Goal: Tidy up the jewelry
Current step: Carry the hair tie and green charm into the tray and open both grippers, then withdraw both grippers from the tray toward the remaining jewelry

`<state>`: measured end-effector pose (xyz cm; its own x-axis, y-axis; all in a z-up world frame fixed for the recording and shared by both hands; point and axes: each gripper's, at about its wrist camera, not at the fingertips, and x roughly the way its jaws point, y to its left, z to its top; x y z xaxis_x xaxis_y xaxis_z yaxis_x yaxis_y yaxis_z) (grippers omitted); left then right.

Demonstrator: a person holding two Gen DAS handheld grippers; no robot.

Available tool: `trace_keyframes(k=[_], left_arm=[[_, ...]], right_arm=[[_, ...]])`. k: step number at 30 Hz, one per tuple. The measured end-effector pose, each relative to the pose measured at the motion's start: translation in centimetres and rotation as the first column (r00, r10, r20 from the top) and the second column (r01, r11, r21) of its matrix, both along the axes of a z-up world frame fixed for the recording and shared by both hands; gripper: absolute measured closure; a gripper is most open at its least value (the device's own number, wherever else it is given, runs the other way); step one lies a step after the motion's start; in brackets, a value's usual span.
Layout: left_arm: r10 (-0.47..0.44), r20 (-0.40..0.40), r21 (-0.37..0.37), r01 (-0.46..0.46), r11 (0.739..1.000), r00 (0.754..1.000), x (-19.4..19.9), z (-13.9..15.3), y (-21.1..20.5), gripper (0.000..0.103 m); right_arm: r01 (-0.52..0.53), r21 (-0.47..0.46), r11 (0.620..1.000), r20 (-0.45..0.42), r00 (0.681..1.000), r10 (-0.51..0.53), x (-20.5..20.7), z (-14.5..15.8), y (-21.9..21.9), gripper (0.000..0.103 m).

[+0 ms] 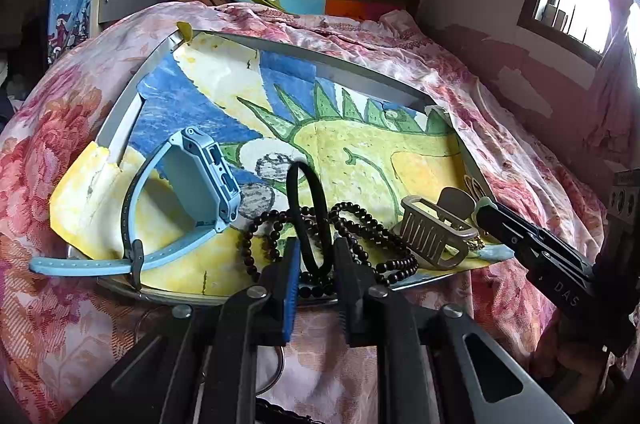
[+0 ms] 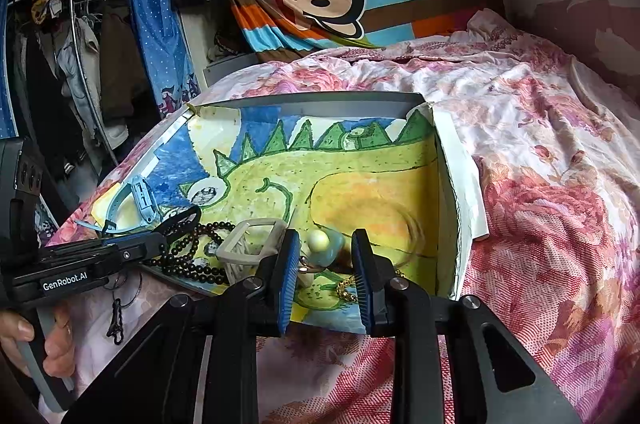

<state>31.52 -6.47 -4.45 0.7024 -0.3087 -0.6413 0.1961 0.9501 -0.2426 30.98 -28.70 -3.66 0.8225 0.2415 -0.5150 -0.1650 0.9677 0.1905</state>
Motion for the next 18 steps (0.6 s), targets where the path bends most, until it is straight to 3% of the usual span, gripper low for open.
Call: trace_keyframes(k=[4, 7, 8, 10, 14, 16, 17, 18], left_arm=[[0.003, 0.0, 0.006, -0.003, 1.0, 1.0, -0.2, 0.3, 0.1, 0.083], [0.012, -0.009, -0.029, -0.013, 0.999, 1.0, -0.4, 0.7, 0.4, 0.083], [0.015, -0.007, -0.045, -0.016, 0.999, 1.0, -0.6, 1.0, 0.5, 0.083], [0.023, 0.002, -0.057, -0.023, 0.998, 1.0, -1.1, 1.7, 0.6, 0.081], [0.044, 0.026, -0.056, -0.042, 0.998, 0.999, -2.2, 3.1, 0.8, 0.08], [0.053, 0.039, -0.06, -0.051, 0.997, 0.998, -3.0, 3.9, 0.9, 0.077], [0.057, 0.046, -0.059, -0.054, 0.997, 0.997, -3.3, 4.3, 0.9, 0.069], [0.061, 0.052, -0.057, -0.058, 0.997, 0.997, -3.6, 4.6, 0.9, 0.052]], right_arm=[[0.004, 0.004, 1.0, 0.005, 1.0, -0.004, -0.1, 0.2, -0.2, 0.079], [0.011, 0.009, 1.0, 0.012, 1.0, -0.011, -0.5, 0.7, -0.5, 0.078], [0.015, 0.011, 1.0, 0.014, 1.0, -0.015, -0.6, 0.9, -0.6, 0.076], [0.026, 0.022, 0.999, 0.029, 0.999, -0.026, -1.3, 1.5, -0.9, 0.062], [0.032, 0.029, 0.999, 0.067, 0.997, -0.034, -2.6, 3.2, -0.9, 0.057], [0.037, 0.023, 0.999, 0.091, 0.995, -0.039, -3.6, 4.2, -0.8, 0.049], [0.04, 0.023, 0.999, 0.104, 0.994, -0.043, -4.1, 4.7, -0.8, 0.047], [0.043, 0.026, 0.999, 0.113, 0.993, -0.046, -4.5, 5.1, -0.8, 0.045]])
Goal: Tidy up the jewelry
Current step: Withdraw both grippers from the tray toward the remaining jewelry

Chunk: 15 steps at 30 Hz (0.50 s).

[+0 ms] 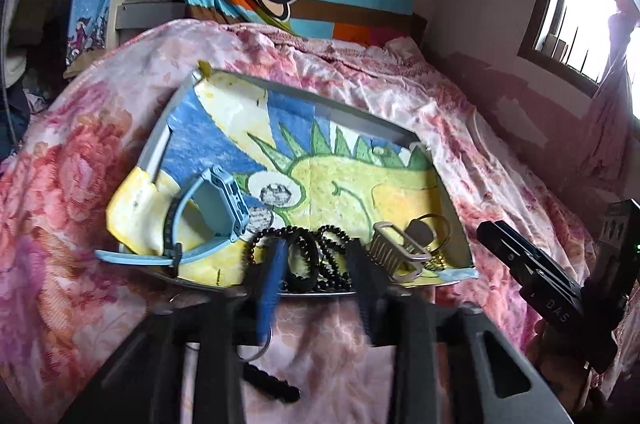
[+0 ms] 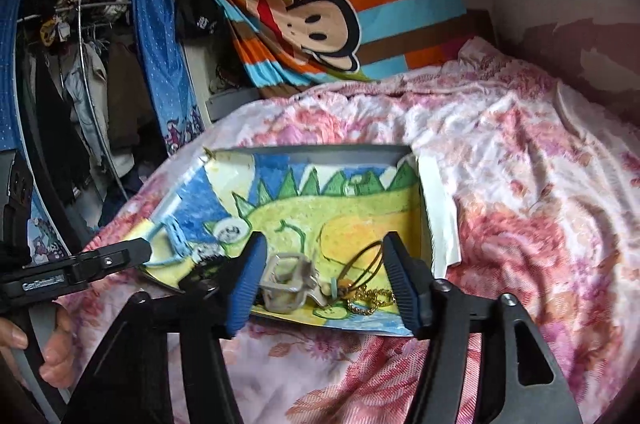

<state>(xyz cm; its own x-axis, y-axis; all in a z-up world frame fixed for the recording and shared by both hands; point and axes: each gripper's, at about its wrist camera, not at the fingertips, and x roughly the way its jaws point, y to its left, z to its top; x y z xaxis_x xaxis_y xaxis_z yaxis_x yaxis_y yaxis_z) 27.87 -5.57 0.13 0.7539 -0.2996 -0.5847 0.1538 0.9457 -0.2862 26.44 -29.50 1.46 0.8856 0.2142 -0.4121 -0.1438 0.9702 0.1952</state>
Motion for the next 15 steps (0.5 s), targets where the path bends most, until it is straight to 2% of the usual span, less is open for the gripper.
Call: trace_keyframes(k=[2, 5, 7, 9, 11, 13, 15], left_arm=[[0.024, 0.04, -0.023, -0.023, 0.999, 0.999, -1.3, 0.9, 0.3, 0.032], [0.039, 0.065, -0.042, -0.036, 0.998, 0.997, -2.8, 2.1, 0.8, 0.03], [0.053, 0.078, -0.039, -0.05, 0.998, 0.996, -3.8, 2.9, 0.9, 0.026], [0.075, 0.103, -0.063, -0.069, 0.996, 0.992, -5.2, 3.7, 1.3, 0.009], [0.104, 0.139, -0.119, -0.087, 0.989, 0.985, -7.1, 4.5, 2.0, 0.002], [0.122, 0.166, -0.138, -0.099, 0.985, 0.979, -8.5, 4.9, 2.5, 0.0], [0.14, 0.199, -0.127, -0.116, 0.985, 0.97, -10.1, 5.4, 2.7, 0.0]], right_arm=[[0.009, 0.001, 1.0, 0.019, 1.0, -0.009, -0.9, 0.9, -0.1, 0.042], [0.021, 0.01, 1.0, 0.057, 0.998, -0.022, -2.8, 2.4, -0.4, 0.034], [0.023, 0.02, 1.0, 0.075, 0.997, -0.024, -3.9, 2.9, -0.6, 0.024], [0.021, 0.03, 0.999, 0.097, 0.995, -0.024, -5.3, 3.4, -0.8, 0.019], [0.012, 0.039, 0.999, 0.113, 0.993, -0.016, -6.4, 3.9, -0.9, 0.016], [-0.002, 0.048, 0.999, 0.134, 0.991, -0.004, -7.7, 4.4, -1.0, 0.012], [-0.013, 0.044, 0.999, 0.158, 0.987, 0.006, -8.9, 4.8, -0.6, 0.01]])
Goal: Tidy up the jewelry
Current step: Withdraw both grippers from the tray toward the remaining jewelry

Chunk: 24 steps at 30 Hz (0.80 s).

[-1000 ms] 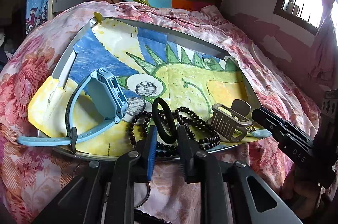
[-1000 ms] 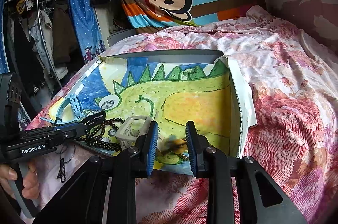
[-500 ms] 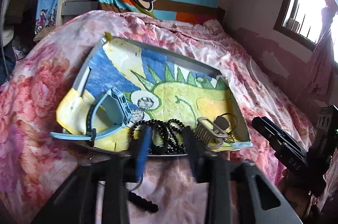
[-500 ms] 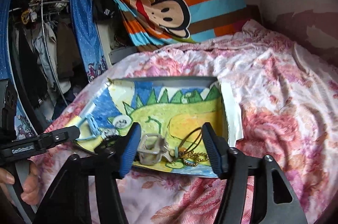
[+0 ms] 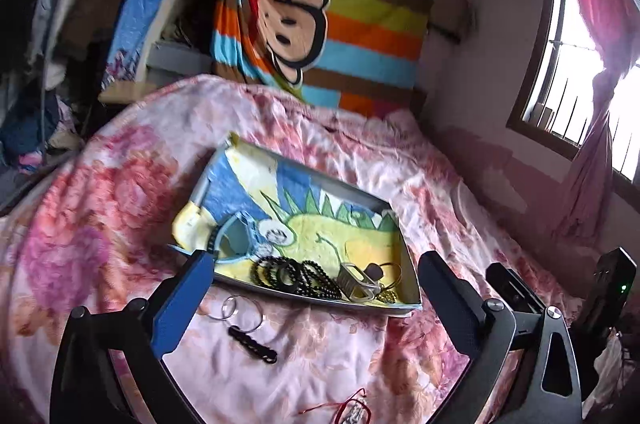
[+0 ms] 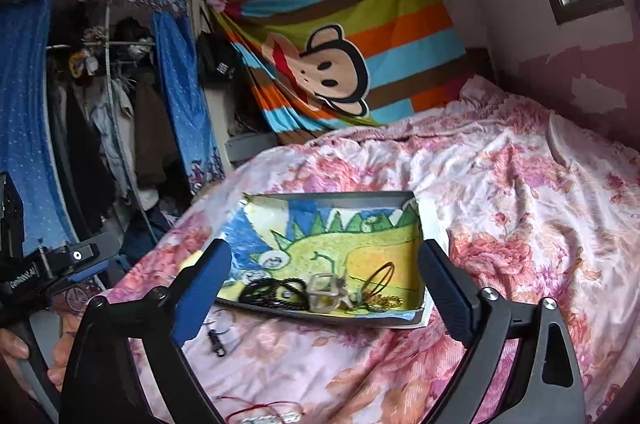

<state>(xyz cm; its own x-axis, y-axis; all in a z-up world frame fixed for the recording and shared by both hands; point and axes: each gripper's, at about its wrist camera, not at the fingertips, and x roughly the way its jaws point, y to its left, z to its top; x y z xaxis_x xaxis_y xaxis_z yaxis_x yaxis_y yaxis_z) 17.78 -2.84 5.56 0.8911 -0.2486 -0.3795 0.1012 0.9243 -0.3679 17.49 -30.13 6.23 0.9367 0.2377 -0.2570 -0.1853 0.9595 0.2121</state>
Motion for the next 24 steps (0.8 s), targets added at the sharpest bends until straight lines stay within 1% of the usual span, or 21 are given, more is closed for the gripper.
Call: trace_keyframes(k=[4, 8, 13, 16, 20, 24], left_arm=[[0.035, 0.058, 0.06, -0.039, 0.997, 0.998, -2.6, 0.6, 0.1, 0.0], [0.051, 0.094, 0.111, -0.061, 0.992, 0.994, -5.0, 0.6, 0.0, 0.0], [0.045, 0.099, 0.169, -0.062, 0.984, 0.994, -7.9, -0.2, -0.1, 0.0], [0.054, 0.102, 0.179, -0.072, 0.981, 0.993, -9.7, -0.9, 0.0, 0.0], [0.043, 0.09, 0.213, -0.061, 0.975, 0.995, -11.6, -2.1, -0.2, 0.0], [0.037, 0.061, 0.259, -0.051, 0.964, 0.997, -13.3, -3.2, -0.2, 0.0]], right_arm=[[-0.01, -0.013, 1.0, 0.037, 0.999, 0.011, -2.5, 0.5, 0.5, 0.009], [-0.028, -0.036, 0.999, 0.036, 0.999, 0.029, -5.0, 0.3, 1.1, 0.009], [-0.048, -0.07, 0.996, 0.024, 0.998, 0.05, -8.0, -0.2, 1.7, 0.009], [-0.064, -0.084, 0.994, 0.008, 0.998, 0.065, -9.7, -0.5, 1.7, 0.009], [-0.079, -0.097, 0.992, -0.015, 0.997, 0.078, -11.9, -1.1, 1.6, 0.009], [-0.084, -0.114, 0.99, -0.039, 0.996, 0.08, -13.5, -1.5, 1.6, 0.009]])
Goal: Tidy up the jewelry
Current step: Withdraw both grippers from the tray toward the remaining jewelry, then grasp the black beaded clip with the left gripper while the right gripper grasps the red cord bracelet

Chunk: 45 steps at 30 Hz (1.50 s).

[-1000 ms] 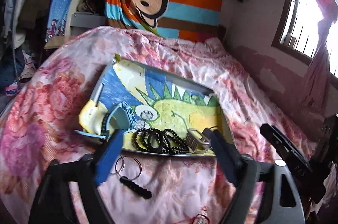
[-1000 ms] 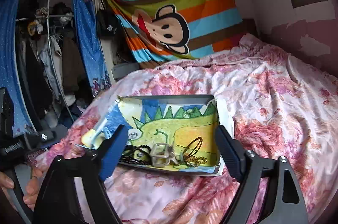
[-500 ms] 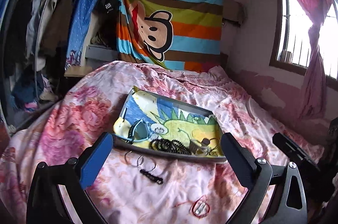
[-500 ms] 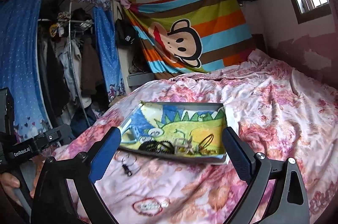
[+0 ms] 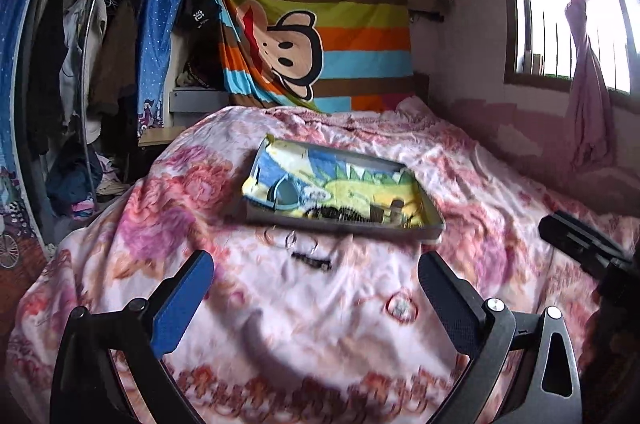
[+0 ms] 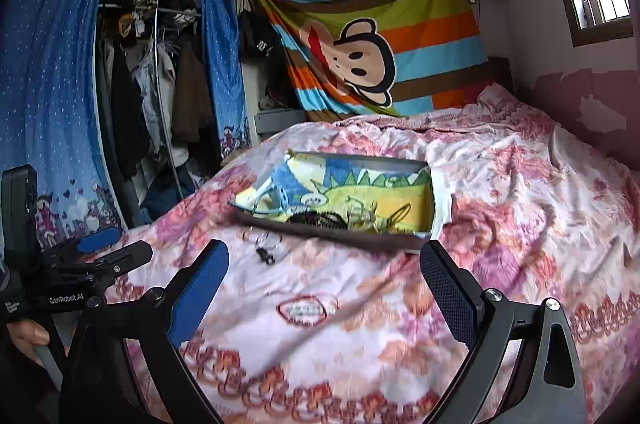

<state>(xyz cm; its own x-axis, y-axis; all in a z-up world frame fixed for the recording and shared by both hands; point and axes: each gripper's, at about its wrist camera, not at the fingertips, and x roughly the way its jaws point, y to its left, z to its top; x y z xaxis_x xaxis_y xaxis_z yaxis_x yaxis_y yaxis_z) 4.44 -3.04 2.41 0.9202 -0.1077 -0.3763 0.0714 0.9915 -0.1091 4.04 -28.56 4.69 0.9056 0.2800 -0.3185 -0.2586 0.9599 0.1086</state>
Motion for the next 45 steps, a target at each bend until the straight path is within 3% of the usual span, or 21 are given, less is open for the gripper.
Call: trace_keyframes(k=[8, 17, 25, 31, 36, 40, 45], left_arm=[[0.006, -0.061, 0.015, -0.006, 1.0, 0.998, -2.3, -1.4, 0.6, 0.0], [0.023, -0.174, 0.05, -0.014, 0.999, 0.984, -1.2, -3.4, 0.9, 0.0], [0.07, -0.32, 0.053, -0.056, 0.997, 0.945, 0.6, -5.7, 2.1, 0.0], [0.074, -0.33, 0.035, -0.066, 0.997, 0.941, 1.2, -5.6, 2.8, 0.0], [0.098, -0.285, 0.061, -0.084, 0.995, 0.953, 2.6, -4.4, 3.3, 0.0], [0.055, -0.264, 0.035, -0.048, 0.998, 0.963, 4.4, -3.7, 3.4, 0.0], [-0.012, -0.271, 0.005, 0.014, 1.0, 0.962, 6.8, -3.7, 3.3, 0.0]], right_arm=[[-0.014, -0.059, 0.998, -0.094, 0.996, 0.008, -0.8, -1.7, 0.4, 0.009], [-0.051, -0.124, 0.991, -0.24, 0.971, 0.019, 1.0, -4.3, 1.4, 0.009], [-0.085, -0.184, 0.979, -0.34, 0.94, 0.017, 2.8, -5.9, 2.1, 0.009], [-0.104, -0.266, 0.958, -0.314, 0.949, 0.016, 3.9, -5.6, 2.7, 0.009], [-0.127, -0.244, 0.962, -0.324, 0.945, 0.043, 4.9, -5.5, 2.5, 0.009], [-0.167, -0.207, 0.964, -0.343, 0.935, 0.088, 6.0, -5.9, 2.7, 0.009], [-0.212, -0.258, 0.943, -0.339, 0.933, 0.117, 7.0, -6.6, 3.9, 0.009]])
